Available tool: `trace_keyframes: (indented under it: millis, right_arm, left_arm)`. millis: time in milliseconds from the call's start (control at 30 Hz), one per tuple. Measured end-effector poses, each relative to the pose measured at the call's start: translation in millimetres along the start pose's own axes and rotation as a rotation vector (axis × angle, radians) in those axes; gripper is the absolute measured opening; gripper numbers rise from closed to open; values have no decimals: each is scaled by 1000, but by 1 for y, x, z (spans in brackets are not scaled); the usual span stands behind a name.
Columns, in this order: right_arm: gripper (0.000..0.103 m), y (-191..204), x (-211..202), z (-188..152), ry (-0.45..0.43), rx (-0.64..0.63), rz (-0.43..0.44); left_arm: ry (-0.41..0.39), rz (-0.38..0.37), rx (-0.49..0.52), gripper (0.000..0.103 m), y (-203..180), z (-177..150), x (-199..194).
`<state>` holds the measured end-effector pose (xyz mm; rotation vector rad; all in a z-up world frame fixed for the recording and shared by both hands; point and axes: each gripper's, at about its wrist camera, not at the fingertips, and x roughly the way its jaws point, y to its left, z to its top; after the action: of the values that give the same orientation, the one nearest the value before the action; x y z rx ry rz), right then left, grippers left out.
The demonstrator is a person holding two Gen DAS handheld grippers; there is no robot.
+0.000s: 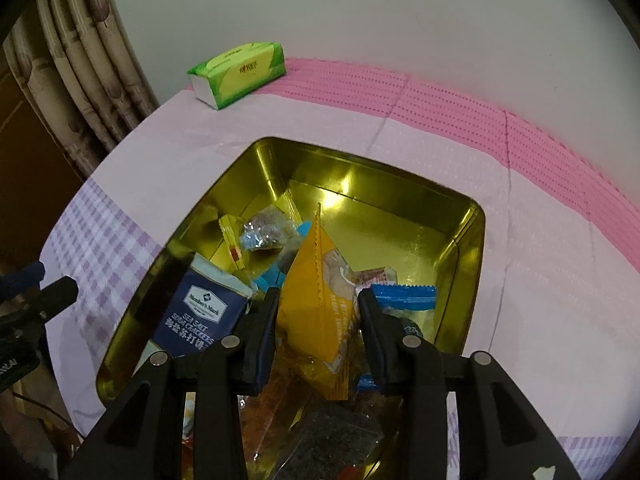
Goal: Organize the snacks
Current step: 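Carry the yellow triangular bag into the tin and open the right gripper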
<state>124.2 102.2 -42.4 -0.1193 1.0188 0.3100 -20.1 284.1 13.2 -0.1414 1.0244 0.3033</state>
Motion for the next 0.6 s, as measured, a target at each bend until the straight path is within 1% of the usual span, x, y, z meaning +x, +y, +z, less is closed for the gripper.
trace_keyframes:
  millis: [33,100,167,300,400,467,500,533,600]
  right_arm:
    - [38,0,0,0,-3,-2,-4]
    - [43,1,-1,-1,-5,-8,-3]
    - [58,1,-3,-1,-13,-8,-4]
    - [64,4,-15,-2,-50,-16,1]
    - [75,7,-31,-3,-80,-15,0]
    - [82,9,-46,-8,-110,-6,3]
    - [84,9,-50,-9,-117,-5,5]
    - [88,10,-57,-12,-128,-6,10]
    - [91,10,-67,-20,-139,-13,10]
  left_arm:
    - [2,-1,3,71,0,0,1]
    - [4,-2,11,71,-2,0,1]
    - [7,0,21,71,-3,0,1]
    - [10,3,43,71,-7,-1,2]
    - [13,2,65,71,-11,-2,2]
    - [6,17,88,71,-15,-3,2]
    - [4,20,98,71,-17,-4,1]
    - [2,17,108,71,-19,-4,0]
    - [2,8,122,71,-23,-5,-3]
